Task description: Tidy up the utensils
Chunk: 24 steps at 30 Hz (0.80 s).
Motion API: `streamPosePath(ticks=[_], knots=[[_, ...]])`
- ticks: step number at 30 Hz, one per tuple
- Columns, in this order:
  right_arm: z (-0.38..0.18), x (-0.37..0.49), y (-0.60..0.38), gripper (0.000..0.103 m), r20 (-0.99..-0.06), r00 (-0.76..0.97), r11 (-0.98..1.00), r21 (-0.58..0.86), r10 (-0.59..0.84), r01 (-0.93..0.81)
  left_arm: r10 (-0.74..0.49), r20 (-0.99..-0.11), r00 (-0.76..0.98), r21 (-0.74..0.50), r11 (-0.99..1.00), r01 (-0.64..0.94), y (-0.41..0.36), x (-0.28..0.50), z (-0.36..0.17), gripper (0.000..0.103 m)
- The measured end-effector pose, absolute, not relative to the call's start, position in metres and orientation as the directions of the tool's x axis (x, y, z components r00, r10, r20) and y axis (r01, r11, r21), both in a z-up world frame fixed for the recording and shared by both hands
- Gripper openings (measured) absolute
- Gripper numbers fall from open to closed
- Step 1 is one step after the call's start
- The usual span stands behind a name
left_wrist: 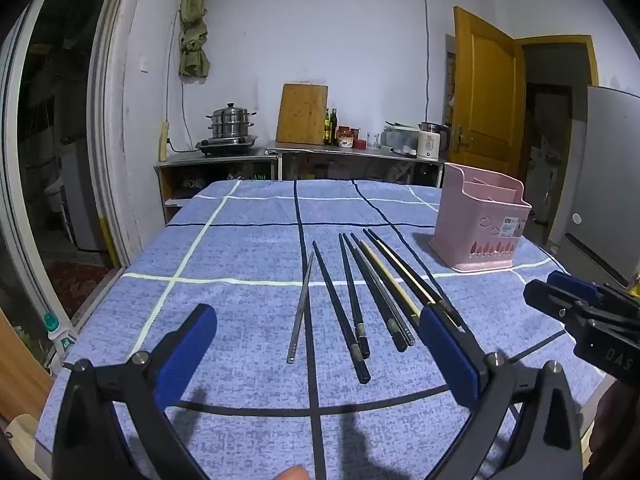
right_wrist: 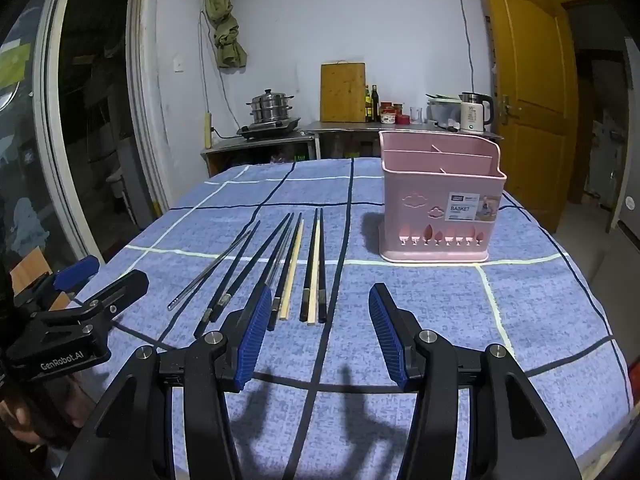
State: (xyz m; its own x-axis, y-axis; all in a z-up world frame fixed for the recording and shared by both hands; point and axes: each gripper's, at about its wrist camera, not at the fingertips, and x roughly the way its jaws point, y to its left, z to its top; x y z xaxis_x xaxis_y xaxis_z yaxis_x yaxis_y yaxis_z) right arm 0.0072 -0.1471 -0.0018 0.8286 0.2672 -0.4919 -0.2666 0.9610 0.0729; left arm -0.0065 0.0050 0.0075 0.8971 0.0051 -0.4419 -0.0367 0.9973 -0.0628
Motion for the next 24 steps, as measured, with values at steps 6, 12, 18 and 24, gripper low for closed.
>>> streamPosePath(ticks=[6, 12, 18, 24], knots=[[-0.0014, 0.0056, -0.1471, 0.052, -0.488, 0.832, 0.962, 0.074, 0.264, -0.262, 0.013, -0.435, 0.900, -0.060, 0.997, -0.043, 0.0039, -0.0074, 0.0084, 0.103], [0.0001, 0.0057, -0.1479, 0.052, -0.486, 0.834, 0.964, 0.076, 0.260, -0.256, 0.016, -0.432, 0.902, -0.058, 0.997, -0.046, 0.0041, -0.0072, 0.0092, 0.103], [0.0005, 0.0051, -0.1483, 0.052, -0.485, 0.835, 0.964, 0.076, 0.259, -0.255, 0.018, -0.431, 0.902, -0.059, 0.997, -0.048, 0.0049, -0.0080, 0.0094, 0.103], [0.0008, 0.0052, -0.1482, 0.052, -0.486, 0.834, 0.964, 0.078, 0.261, -0.256, 0.016, -0.431, 0.902, -0.058, 0.997, -0.046, 0.0043, -0.0081, 0.0092, 0.103]])
